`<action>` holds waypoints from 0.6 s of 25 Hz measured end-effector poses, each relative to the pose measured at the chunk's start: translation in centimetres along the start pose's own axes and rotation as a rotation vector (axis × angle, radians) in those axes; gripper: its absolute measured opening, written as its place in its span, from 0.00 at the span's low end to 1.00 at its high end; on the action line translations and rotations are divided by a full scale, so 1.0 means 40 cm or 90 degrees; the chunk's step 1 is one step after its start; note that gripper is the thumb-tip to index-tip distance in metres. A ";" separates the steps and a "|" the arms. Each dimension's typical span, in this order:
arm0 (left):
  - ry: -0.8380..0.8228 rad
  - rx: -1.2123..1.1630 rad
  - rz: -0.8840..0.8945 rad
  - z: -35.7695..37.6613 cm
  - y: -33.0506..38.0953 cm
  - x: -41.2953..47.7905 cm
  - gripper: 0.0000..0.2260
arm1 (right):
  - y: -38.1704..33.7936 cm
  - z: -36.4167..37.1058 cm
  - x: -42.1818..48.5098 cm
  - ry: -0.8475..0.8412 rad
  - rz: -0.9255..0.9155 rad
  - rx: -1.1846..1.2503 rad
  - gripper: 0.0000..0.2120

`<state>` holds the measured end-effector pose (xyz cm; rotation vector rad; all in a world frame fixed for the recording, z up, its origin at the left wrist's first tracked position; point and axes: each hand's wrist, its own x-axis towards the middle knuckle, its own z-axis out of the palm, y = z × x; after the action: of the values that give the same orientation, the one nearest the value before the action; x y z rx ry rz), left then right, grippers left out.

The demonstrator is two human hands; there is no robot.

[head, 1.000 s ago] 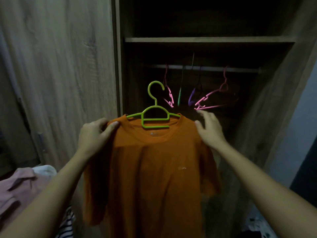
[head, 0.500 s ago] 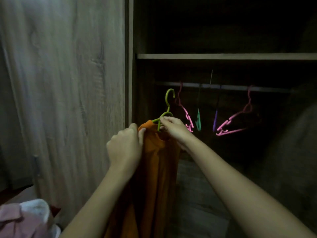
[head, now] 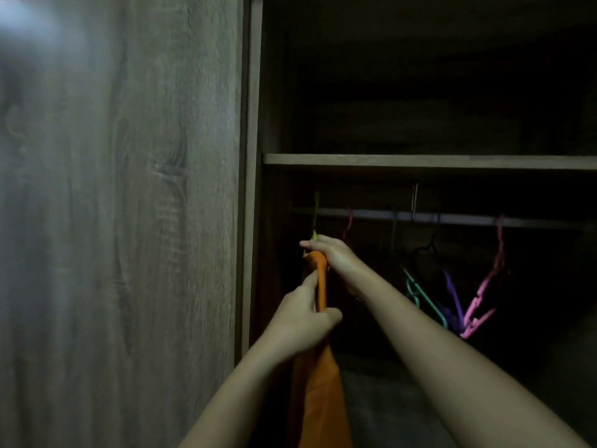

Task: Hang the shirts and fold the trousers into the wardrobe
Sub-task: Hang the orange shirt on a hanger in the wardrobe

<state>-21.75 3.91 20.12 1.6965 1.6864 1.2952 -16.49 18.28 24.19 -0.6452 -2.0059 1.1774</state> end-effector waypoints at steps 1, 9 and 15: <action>-0.003 -0.008 0.012 -0.004 -0.008 0.036 0.32 | -0.002 -0.004 0.027 0.013 0.006 -0.011 0.10; -0.012 -0.059 0.000 -0.026 -0.096 0.215 0.20 | 0.043 -0.001 0.179 0.067 0.142 -0.068 0.14; -0.022 -0.043 -0.045 0.000 -0.185 0.236 0.26 | 0.111 0.041 0.198 0.078 0.169 -0.082 0.13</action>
<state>-27.38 14.06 17.03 1.5979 1.6493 1.2689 -22.42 25.08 22.29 -1.0495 -1.9459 1.1343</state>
